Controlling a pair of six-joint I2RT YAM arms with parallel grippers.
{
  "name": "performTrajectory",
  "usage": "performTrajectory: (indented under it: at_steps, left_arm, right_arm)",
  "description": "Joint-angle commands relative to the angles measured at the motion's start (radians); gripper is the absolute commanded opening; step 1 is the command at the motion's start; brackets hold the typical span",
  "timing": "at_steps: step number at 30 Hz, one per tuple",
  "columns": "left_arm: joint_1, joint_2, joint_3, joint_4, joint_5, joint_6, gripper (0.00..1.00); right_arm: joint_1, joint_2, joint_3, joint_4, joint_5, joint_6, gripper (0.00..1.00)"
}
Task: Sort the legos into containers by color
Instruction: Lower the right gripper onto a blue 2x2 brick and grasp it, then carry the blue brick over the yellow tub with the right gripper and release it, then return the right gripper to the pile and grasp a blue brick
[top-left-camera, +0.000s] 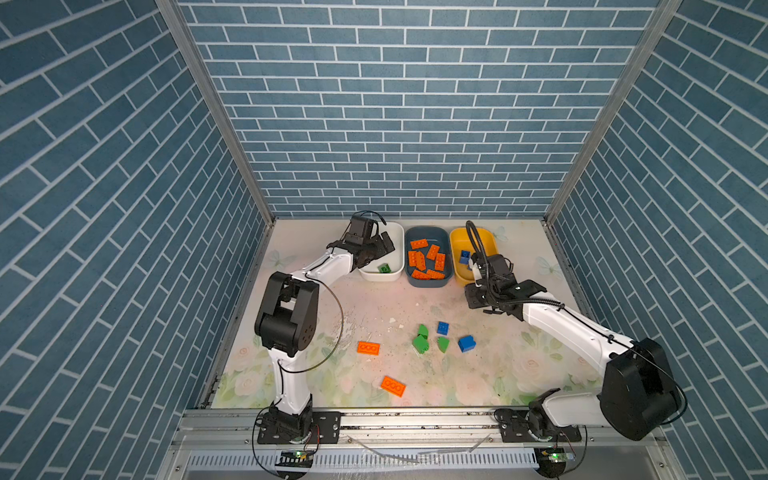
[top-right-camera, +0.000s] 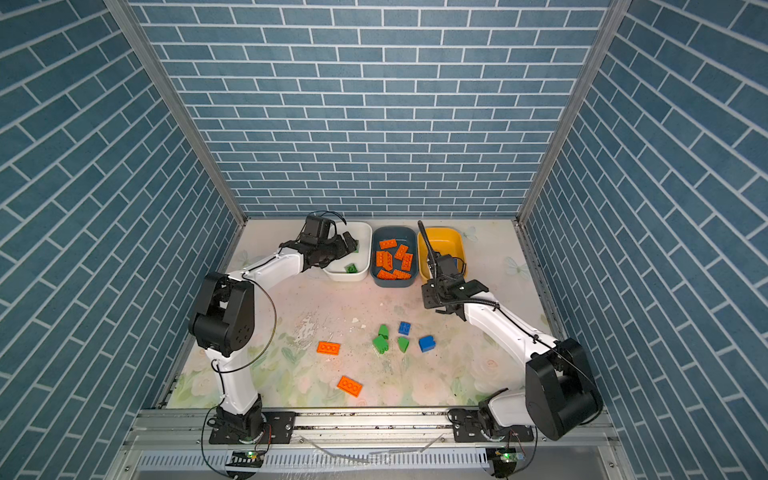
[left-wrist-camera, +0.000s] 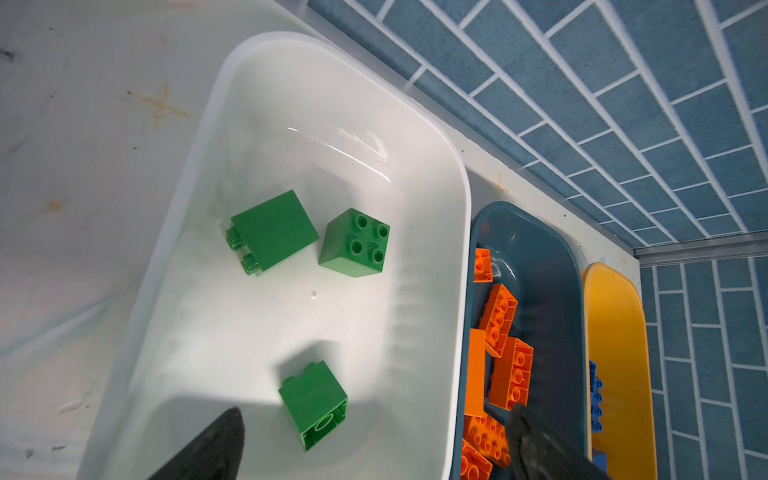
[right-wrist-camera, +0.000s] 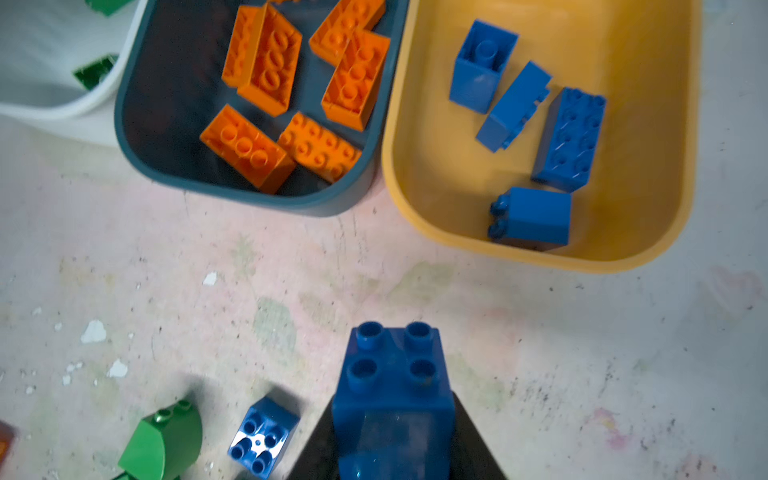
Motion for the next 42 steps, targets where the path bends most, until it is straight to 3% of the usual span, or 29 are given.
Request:
performTrajectory:
  at_steps: [1,16,20,25,28,34,42]
  left_arm:
    - [-0.002,-0.066,-0.025,0.016,-0.027,-0.005,0.99]
    - [-0.002,-0.144,-0.083,0.047,0.023,0.061,0.99]
    - [-0.001,-0.175,-0.125,0.082,0.024,0.060,0.99]
    - [-0.002,-0.223,-0.183,0.134,0.001,0.081,0.99]
    - [-0.002,-0.229,-0.161,0.088,0.006,0.112,0.99]
    - [-0.004,-0.260,-0.181,0.053,-0.023,0.134,0.99]
    - [-0.013,-0.292,-0.233,0.096,-0.049,0.121,0.99]
  right_arm:
    - [-0.052,0.014,0.052,0.066,-0.034,0.012,0.20]
    - [-0.280,0.396,0.444,0.016,-0.071,-0.094,0.21]
    - [-0.295,0.546,0.606,-0.039,-0.093,-0.166,0.22]
    - [-0.295,0.688,0.736,0.017,0.015,-0.199,0.25]
    - [-0.296,0.755,0.826,-0.005,0.023,-0.189,0.28]
    - [-0.293,0.777,0.871,-0.031,-0.007,-0.141,0.40]
    - [-0.291,0.684,0.751,0.006,-0.067,-0.120,0.55]
